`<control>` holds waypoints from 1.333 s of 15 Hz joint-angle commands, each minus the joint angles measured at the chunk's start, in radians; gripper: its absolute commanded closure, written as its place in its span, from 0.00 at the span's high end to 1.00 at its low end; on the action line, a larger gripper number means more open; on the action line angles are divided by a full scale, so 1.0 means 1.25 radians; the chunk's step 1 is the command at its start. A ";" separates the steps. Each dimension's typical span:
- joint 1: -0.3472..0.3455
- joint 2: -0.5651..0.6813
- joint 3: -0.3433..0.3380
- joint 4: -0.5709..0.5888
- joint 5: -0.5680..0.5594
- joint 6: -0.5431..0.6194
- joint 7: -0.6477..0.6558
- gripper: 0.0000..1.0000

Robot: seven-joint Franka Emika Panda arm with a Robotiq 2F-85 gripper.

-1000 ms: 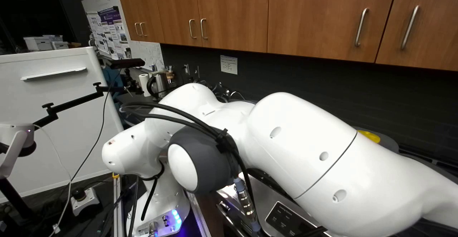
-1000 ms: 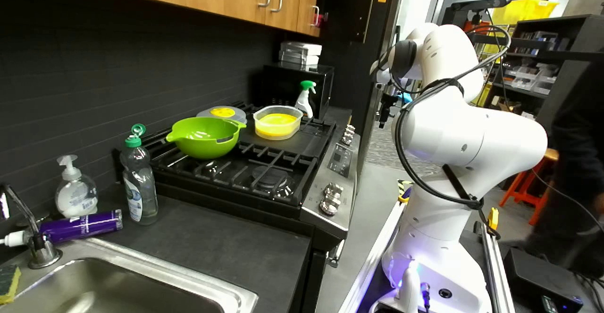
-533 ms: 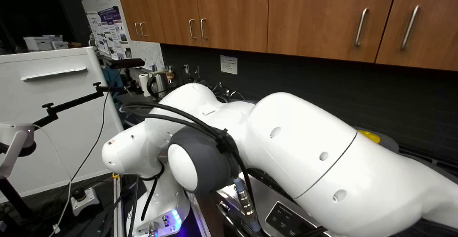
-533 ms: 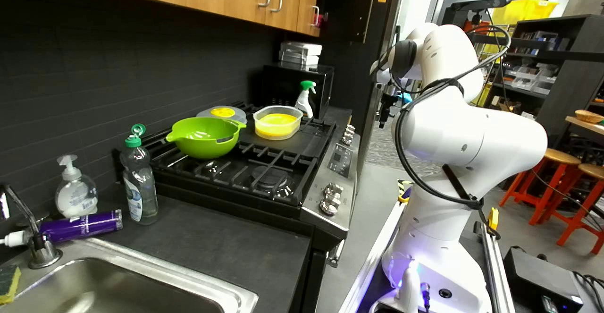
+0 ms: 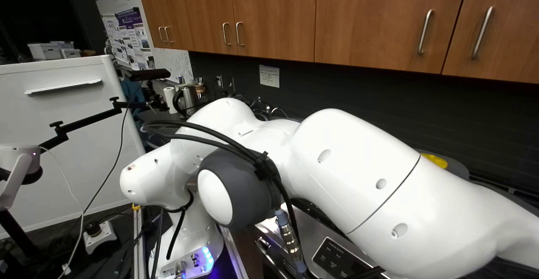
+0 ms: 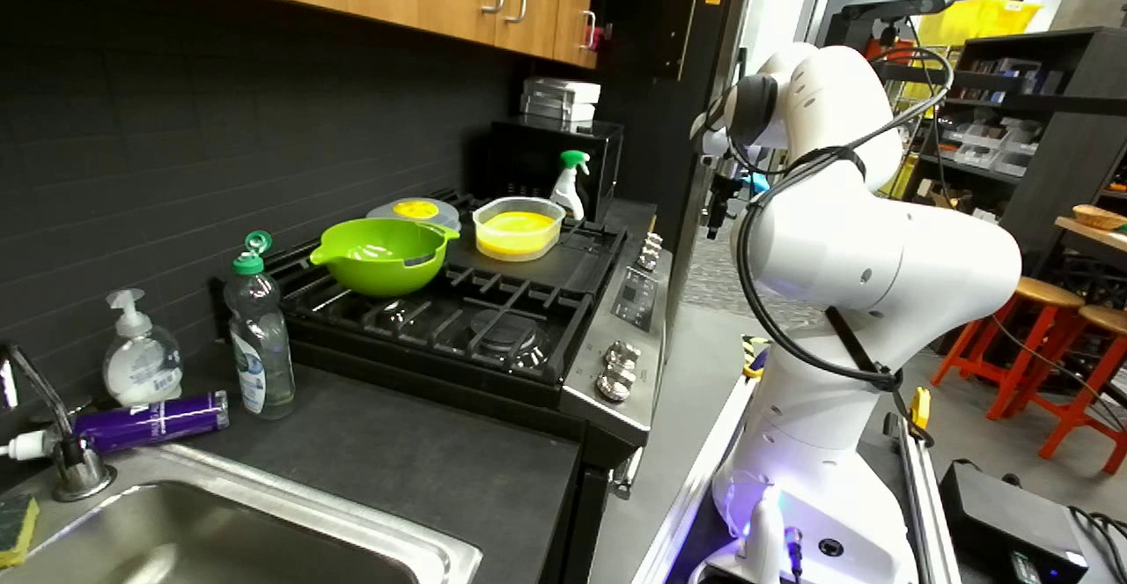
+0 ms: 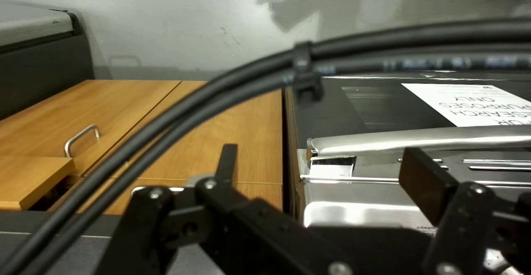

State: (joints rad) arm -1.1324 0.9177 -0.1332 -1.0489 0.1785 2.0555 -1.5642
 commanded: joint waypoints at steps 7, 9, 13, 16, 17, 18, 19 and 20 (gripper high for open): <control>0.000 0.000 0.000 0.000 0.000 0.000 0.000 1.00; 0.000 0.000 0.000 0.000 0.000 0.000 0.000 1.00; 0.000 0.000 0.000 0.000 0.000 0.000 0.000 1.00; 0.005 -0.014 -0.001 -0.025 0.003 0.016 0.008 1.00; 0.008 -0.042 0.003 -0.076 0.007 0.050 -0.003 1.00; 0.012 -0.063 0.004 -0.115 0.005 0.075 -0.011 1.00; 0.015 -0.085 0.005 -0.159 0.007 0.107 -0.015 1.00; 0.019 -0.108 0.004 -0.204 0.004 0.142 -0.025 1.00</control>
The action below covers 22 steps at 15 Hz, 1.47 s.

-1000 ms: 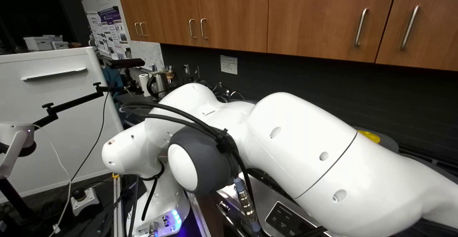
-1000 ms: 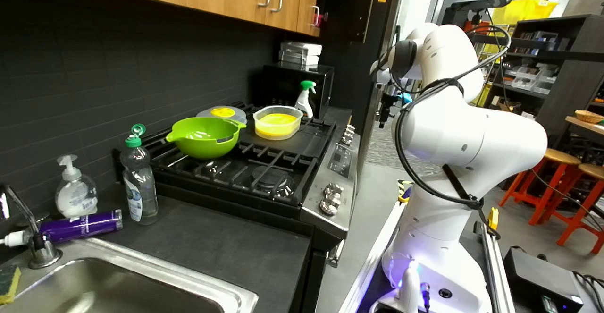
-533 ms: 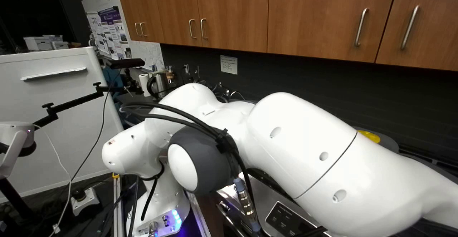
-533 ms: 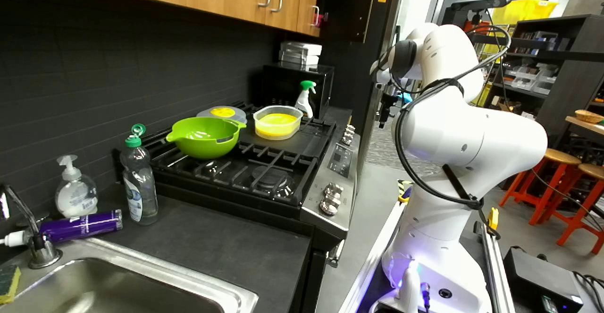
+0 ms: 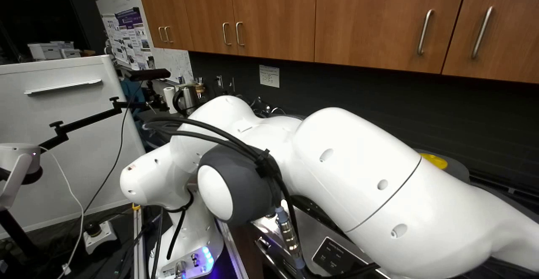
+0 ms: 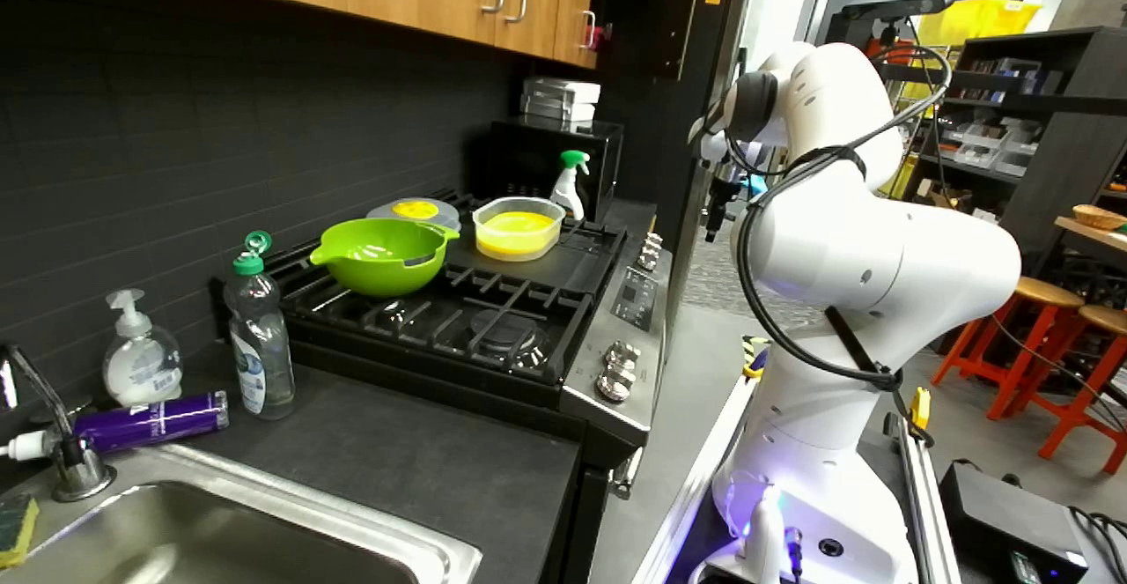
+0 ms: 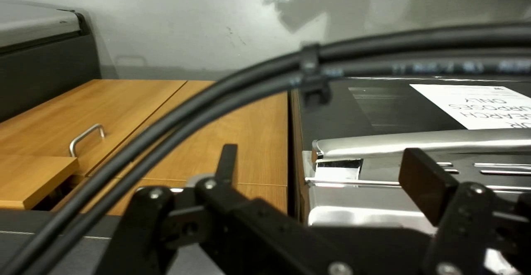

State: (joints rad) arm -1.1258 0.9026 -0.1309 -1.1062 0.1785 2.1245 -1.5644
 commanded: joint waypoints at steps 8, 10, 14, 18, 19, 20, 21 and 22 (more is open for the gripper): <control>0.006 -0.311 0.002 -0.427 -0.033 0.182 -0.076 1.00; 0.003 -0.374 0.004 -0.501 -0.050 0.158 -0.130 1.00; 0.012 -0.356 -0.009 -0.480 -0.027 0.156 -0.121 1.00; 0.014 -0.365 -0.004 -0.473 -0.016 0.082 -0.131 1.00; 0.015 -0.373 -0.002 -0.474 -0.013 0.054 -0.138 1.00; 0.019 -0.382 -0.002 -0.478 -0.016 0.031 -0.143 1.00; 0.023 -0.396 -0.004 -0.487 -0.019 0.015 -0.152 1.00; 0.028 -0.406 -0.005 -0.492 -0.020 0.003 -0.159 1.00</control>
State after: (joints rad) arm -1.1081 0.4394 -0.1298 -1.7070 0.1475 2.1869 -1.7267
